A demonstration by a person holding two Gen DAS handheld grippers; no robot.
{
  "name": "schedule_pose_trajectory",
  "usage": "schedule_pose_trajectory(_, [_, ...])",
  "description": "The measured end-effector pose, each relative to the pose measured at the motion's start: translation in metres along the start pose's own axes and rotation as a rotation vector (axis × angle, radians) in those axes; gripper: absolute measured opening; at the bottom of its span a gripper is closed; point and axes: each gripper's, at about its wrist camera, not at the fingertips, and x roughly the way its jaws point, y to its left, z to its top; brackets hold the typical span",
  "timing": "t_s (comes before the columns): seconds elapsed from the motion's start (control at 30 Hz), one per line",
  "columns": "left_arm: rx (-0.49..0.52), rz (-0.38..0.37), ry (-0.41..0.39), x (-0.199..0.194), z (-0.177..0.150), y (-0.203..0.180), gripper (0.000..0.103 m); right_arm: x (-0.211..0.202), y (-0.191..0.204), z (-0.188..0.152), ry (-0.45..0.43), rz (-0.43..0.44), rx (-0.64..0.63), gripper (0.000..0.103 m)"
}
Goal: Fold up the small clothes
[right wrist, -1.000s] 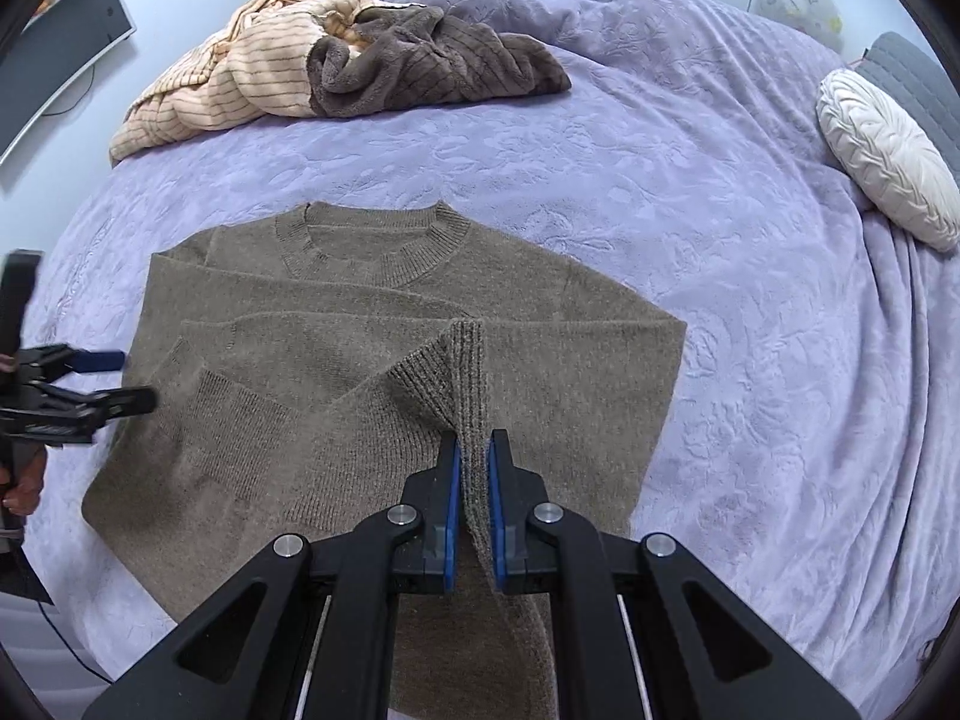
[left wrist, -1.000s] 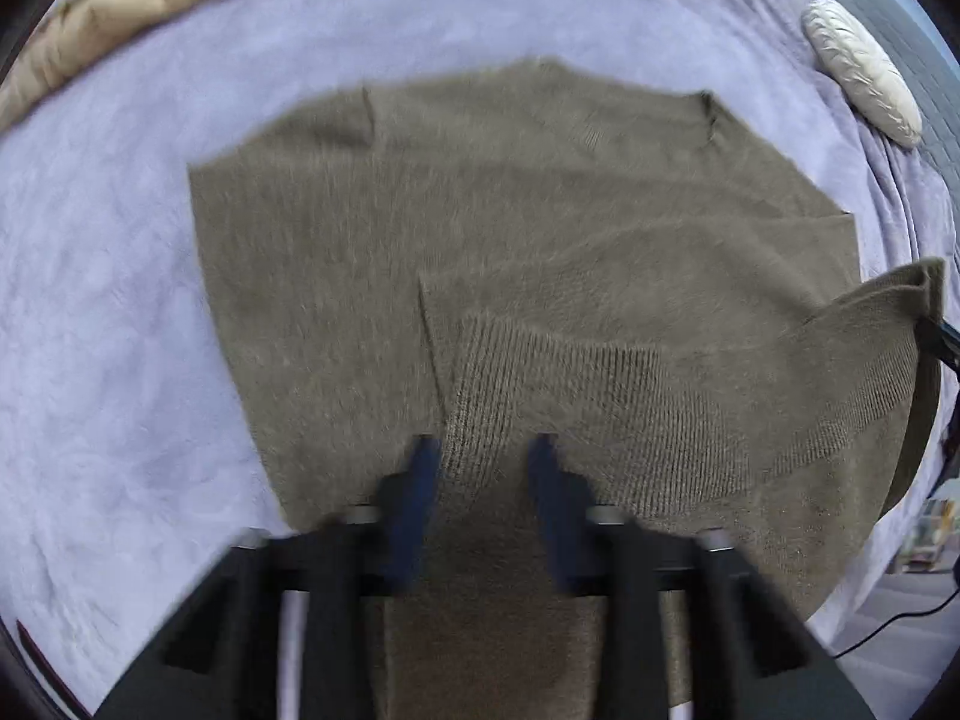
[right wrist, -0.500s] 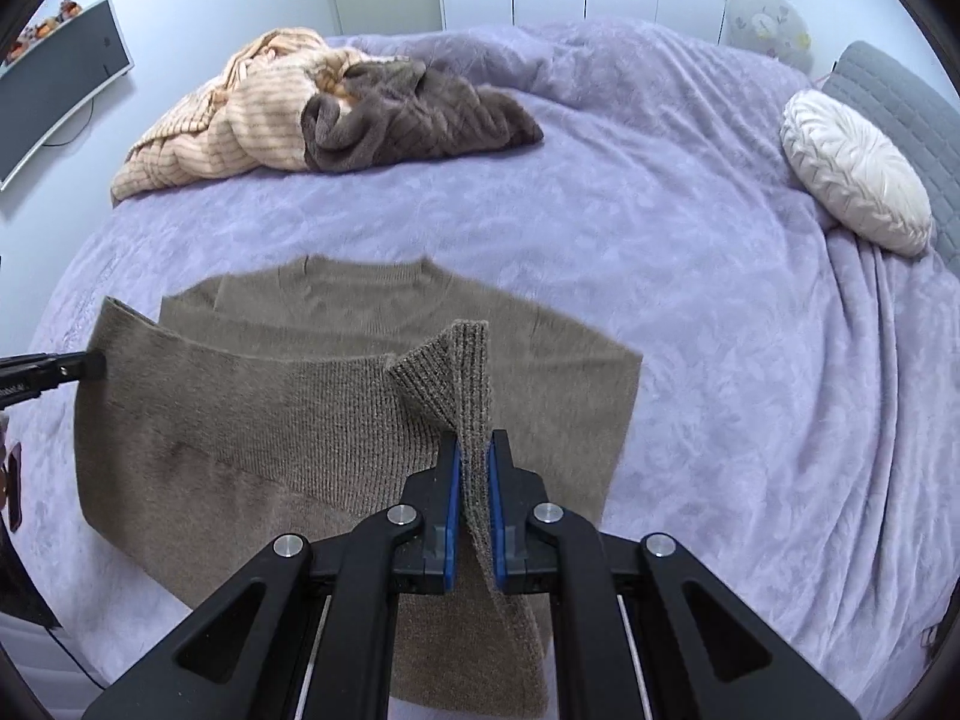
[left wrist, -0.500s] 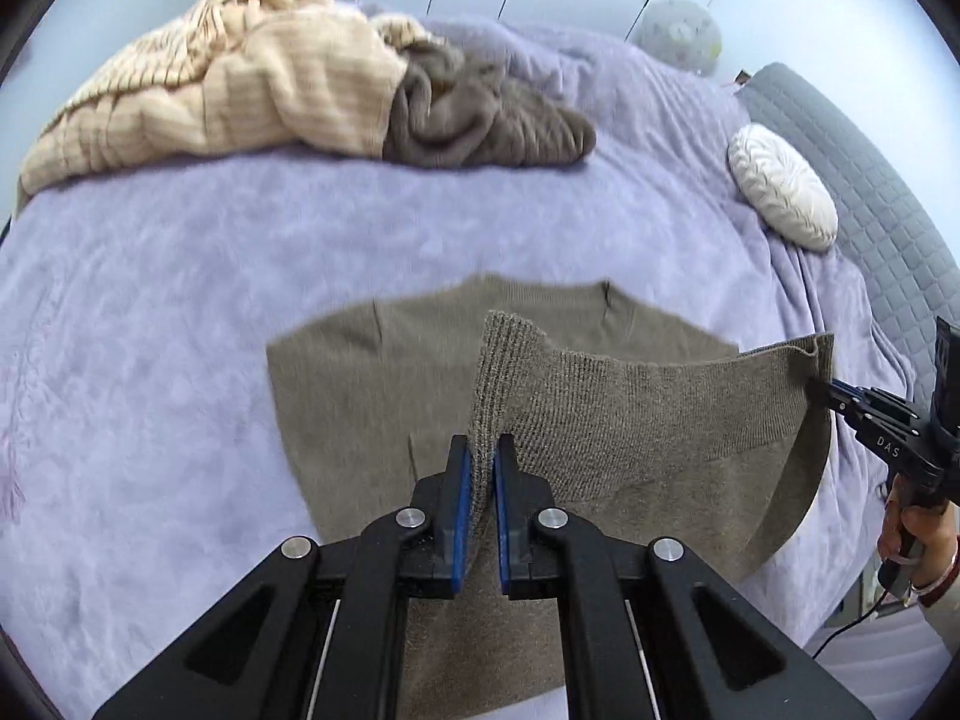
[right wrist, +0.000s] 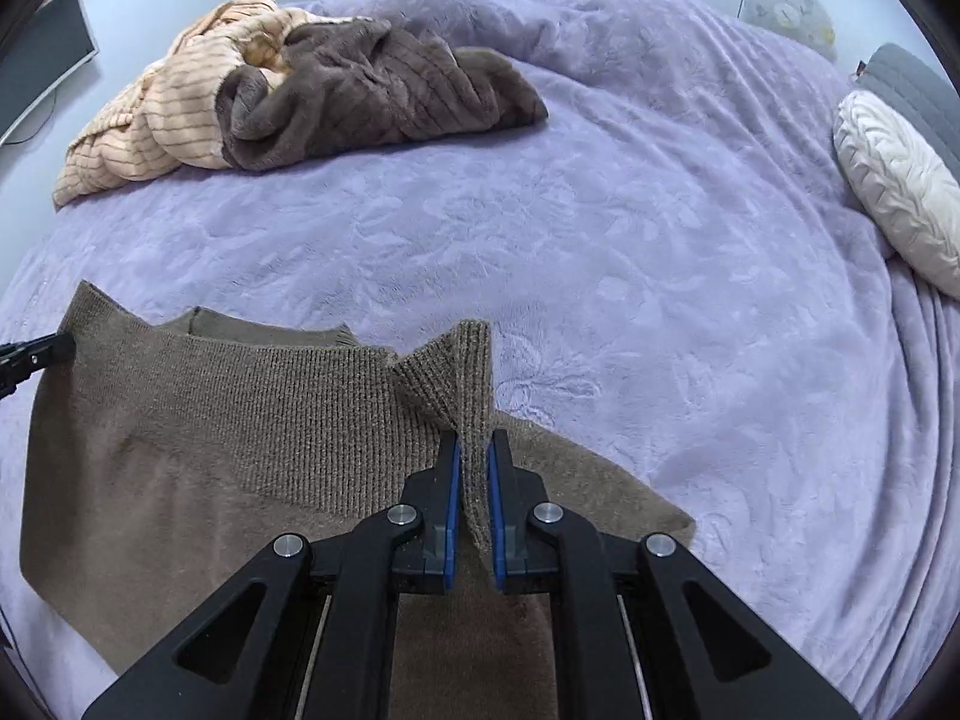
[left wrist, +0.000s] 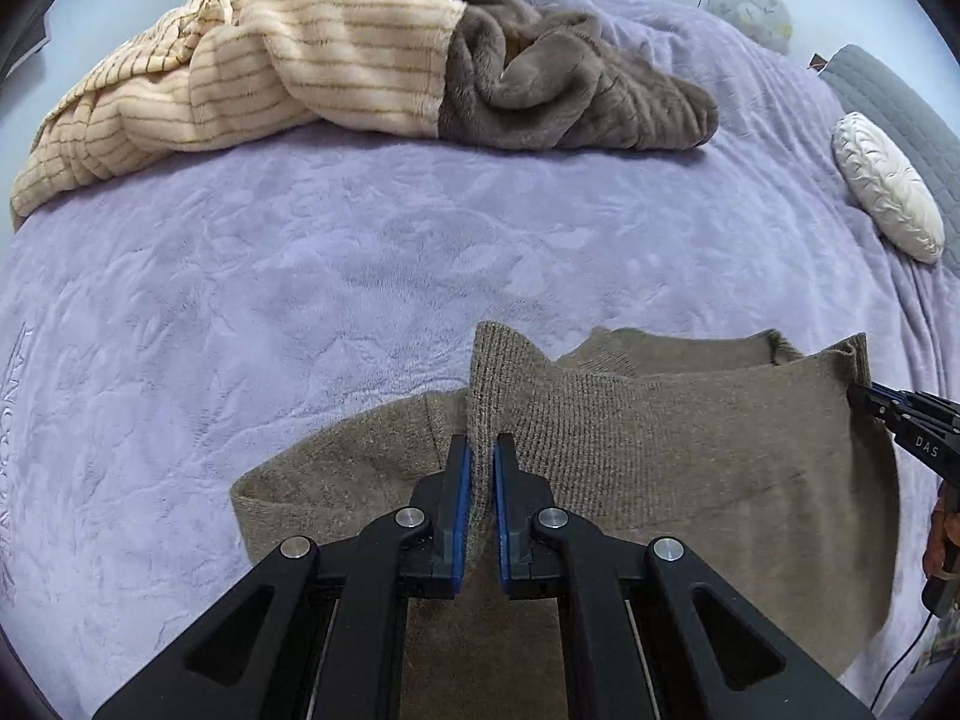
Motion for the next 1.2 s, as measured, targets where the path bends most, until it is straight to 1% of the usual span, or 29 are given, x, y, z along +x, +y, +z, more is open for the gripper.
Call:
schedule_pose_trajectory(0.07, [0.005, 0.036, -0.003, 0.013, -0.004, 0.002, 0.009, 0.019, -0.005, -0.004, 0.018, 0.013, 0.032, 0.009])
schedule_pose_trajectory(0.1, [0.001, 0.042, -0.008, 0.016, -0.006, 0.003, 0.009, 0.027, -0.008, -0.007, 0.026, 0.022, 0.046, 0.009])
schedule_pose_trajectory(0.17, [-0.015, 0.029, -0.014, 0.018, -0.007, 0.008, 0.010, 0.038, -0.013, -0.013, 0.029, 0.043, 0.070, 0.009])
schedule_pose_trajectory(0.2, [-0.021, 0.033, -0.020, 0.017, -0.007, 0.010, 0.020, 0.040, -0.016, -0.015, 0.024, 0.057, 0.086, 0.009])
schedule_pose_trajectory(0.23, [-0.024, 0.061, -0.029, 0.014, -0.007, 0.012, 0.030, 0.040, -0.020, -0.017, 0.016, 0.069, 0.110, 0.010])
schedule_pose_trajectory(0.27, [-0.030, 0.104, -0.047, 0.009, -0.007, 0.016, 0.047, 0.039, -0.025, -0.019, 0.005, 0.086, 0.140, 0.014])
schedule_pose_trajectory(0.3, [-0.043, 0.137, -0.068, 0.003, -0.008, 0.021, 0.051, 0.037, -0.029, -0.019, 0.001, 0.086, 0.161, 0.025])
schedule_pose_trajectory(0.33, [-0.058, 0.140, -0.074, -0.003, -0.007, 0.026, 0.051, 0.034, -0.034, -0.019, 0.000, 0.060, 0.188, 0.046])
schedule_pose_trajectory(0.37, [-0.076, 0.140, -0.070, -0.009, -0.007, 0.032, 0.051, 0.031, -0.040, -0.020, -0.001, 0.028, 0.215, 0.049])
schedule_pose_trajectory(0.4, [-0.087, 0.138, -0.066, -0.015, -0.008, 0.037, 0.051, 0.026, -0.049, -0.021, -0.003, -0.002, 0.256, 0.049])
schedule_pose_trajectory(0.43, [-0.088, 0.129, -0.065, -0.022, -0.010, 0.042, 0.051, 0.023, -0.057, -0.021, -0.001, -0.002, 0.292, 0.049])
schedule_pose_trajectory(0.5, [-0.067, 0.118, -0.057, -0.035, -0.016, 0.043, 0.051, 0.011, -0.074, -0.025, -0.010, 0.028, 0.374, 0.049])
schedule_pose_trajectory(0.57, [-0.038, 0.086, -0.046, -0.049, -0.027, 0.039, 0.051, -0.004, -0.084, -0.034, -0.020, 0.062, 0.418, 0.049])
schedule_pose_trajectory(0.6, [-0.029, 0.055, -0.034, -0.056, -0.035, 0.036, 0.051, -0.011, -0.086, -0.040, -0.026, 0.092, 0.433, 0.049])
schedule_pose_trajectory(0.7, [-0.040, -0.034, 0.041, -0.064, -0.060, 0.029, 0.051, -0.031, -0.085, -0.067, -0.028, 0.185, 0.467, 0.049])
schedule_pose_trajectory(0.77, [-0.113, -0.104, 0.133, -0.063, -0.088, 0.034, 0.051, -0.038, -0.086, -0.087, -0.010, 0.222, 0.490, 0.049])
schedule_pose_trajectory(0.83, [-0.214, -0.159, 0.216, -0.062, -0.115, 0.045, 0.051, -0.045, -0.089, -0.117, 0.019, 0.275, 0.544, 0.049])
schedule_pose_trajectory(0.87, [-0.283, -0.182, 0.254, -0.062, -0.131, 0.052, 0.051, -0.045, -0.091, -0.131, 0.039, 0.309, 0.575, 0.049])
schedule_pose_trajectory(0.9, [-0.336, -0.205, 0.273, -0.064, -0.144, 0.056, 0.051, -0.048, -0.092, -0.149, 0.062, 0.346, 0.612, 0.050])
schedule_pose_trajectory(0.93, [-0.412, -0.239, 0.287, -0.067, -0.159, 0.063, 0.051, -0.051, -0.093, -0.166, 0.077, 0.372, 0.641, 0.050])
schedule_pose_trajectory(0.97, [-0.460, -0.262, 0.288, -0.070, -0.170, 0.067, 0.051, -0.054, -0.094, -0.182, 0.092, 0.394, 0.670, 0.054])
schedule_pose_trajectory(1.03, [-0.572, -0.334, 0.278, -0.076, -0.189, 0.074, 0.075, -0.057, -0.093, -0.214, 0.123, 0.449, 0.743, 0.061])
schedule_pose_trajectory(1.07, [-0.624, -0.360, 0.252, -0.078, -0.196, 0.076, 0.088, -0.056, -0.092, -0.225, 0.132, 0.477, 0.777, 0.064])
schedule_pose_trajectory(1.1, [-0.660, -0.387, 0.224, -0.080, -0.201, 0.076, 0.088, -0.054, -0.090, -0.234, 0.136, 0.502, 0.804, 0.065])
schedule_pose_trajectory(1.13, [-0.672, -0.419, 0.222, -0.078, -0.203, 0.074, 0.088, -0.052, -0.088, -0.242, 0.142, 0.529, 0.832, 0.066])
schedule_pose_trajectory(1.17, [-0.674, -0.430, 0.222, -0.075, -0.203, 0.071, 0.088, -0.048, -0.086, -0.249, 0.145, 0.554, 0.859, 0.067])
schedule_pose_trajectory(1.2, [-0.672, -0.422, 0.217, -0.071, -0.202, 0.067, 0.088, -0.044, -0.085, -0.253, 0.145, 0.574, 0.883, 0.068])
